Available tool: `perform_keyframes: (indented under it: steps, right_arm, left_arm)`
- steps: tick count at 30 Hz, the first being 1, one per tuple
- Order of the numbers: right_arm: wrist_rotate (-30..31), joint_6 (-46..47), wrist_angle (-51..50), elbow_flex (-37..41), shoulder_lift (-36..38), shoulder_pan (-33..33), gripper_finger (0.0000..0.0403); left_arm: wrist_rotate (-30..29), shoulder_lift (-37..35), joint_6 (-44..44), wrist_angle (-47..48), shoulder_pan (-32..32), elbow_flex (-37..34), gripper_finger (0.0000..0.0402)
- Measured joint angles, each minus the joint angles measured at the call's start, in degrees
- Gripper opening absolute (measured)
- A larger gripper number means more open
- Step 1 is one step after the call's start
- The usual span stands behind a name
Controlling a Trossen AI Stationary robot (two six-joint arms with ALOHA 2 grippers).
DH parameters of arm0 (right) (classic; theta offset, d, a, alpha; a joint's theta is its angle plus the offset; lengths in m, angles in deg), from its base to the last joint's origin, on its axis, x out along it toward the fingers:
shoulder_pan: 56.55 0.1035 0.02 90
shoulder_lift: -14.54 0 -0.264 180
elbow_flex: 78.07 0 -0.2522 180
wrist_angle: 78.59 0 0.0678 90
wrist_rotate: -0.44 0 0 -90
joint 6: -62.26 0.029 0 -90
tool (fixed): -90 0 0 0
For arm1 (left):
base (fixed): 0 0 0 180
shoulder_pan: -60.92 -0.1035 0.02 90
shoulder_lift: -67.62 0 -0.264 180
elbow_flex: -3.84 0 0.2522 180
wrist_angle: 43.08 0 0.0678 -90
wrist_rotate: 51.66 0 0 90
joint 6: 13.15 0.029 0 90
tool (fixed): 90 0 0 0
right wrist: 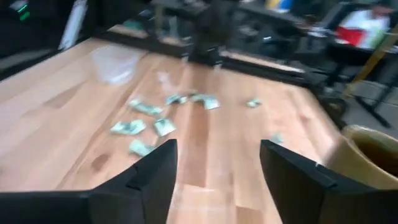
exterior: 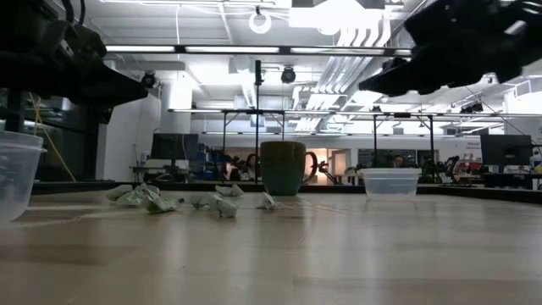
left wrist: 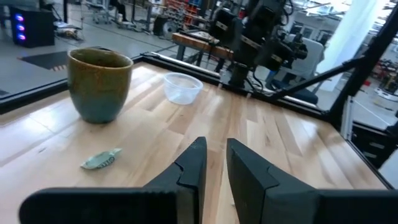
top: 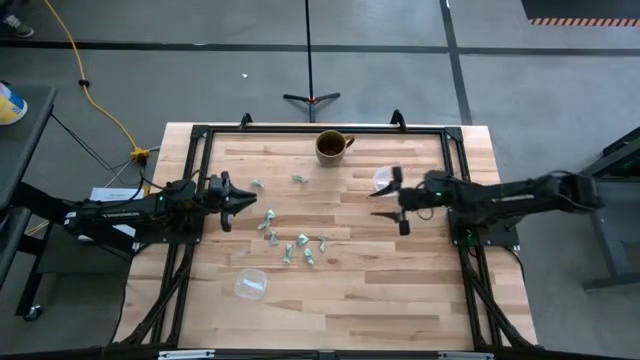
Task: Pick and place Stevia / Truvia into bins
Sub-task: Put the stevia packet into the top transparent container
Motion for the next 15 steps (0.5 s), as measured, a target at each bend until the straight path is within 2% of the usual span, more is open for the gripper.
perform_keyframes:
  steps: [7,10,15]
  right_arm:
    - [-9.4,-2.2,0.0,-8.5,-16.3,0.8,0.023]
    - [-9.4,-4.0,-0.2,-12.0,-23.3,3.2,0.0223]
    - [-3.3,-3.0,-0.5,-19.0,-33.2,7.5,0.0204]
  left_arm:
    - [-1.6,0.0,0.0,-0.5,0.0,0.0,0.0099]
    - [-3.4,0.0,0.0,-0.8,0.0,0.0,0.0099]
    - [-5.1,0.0,0.0,-1.0,0.0,0.0,0.0099]
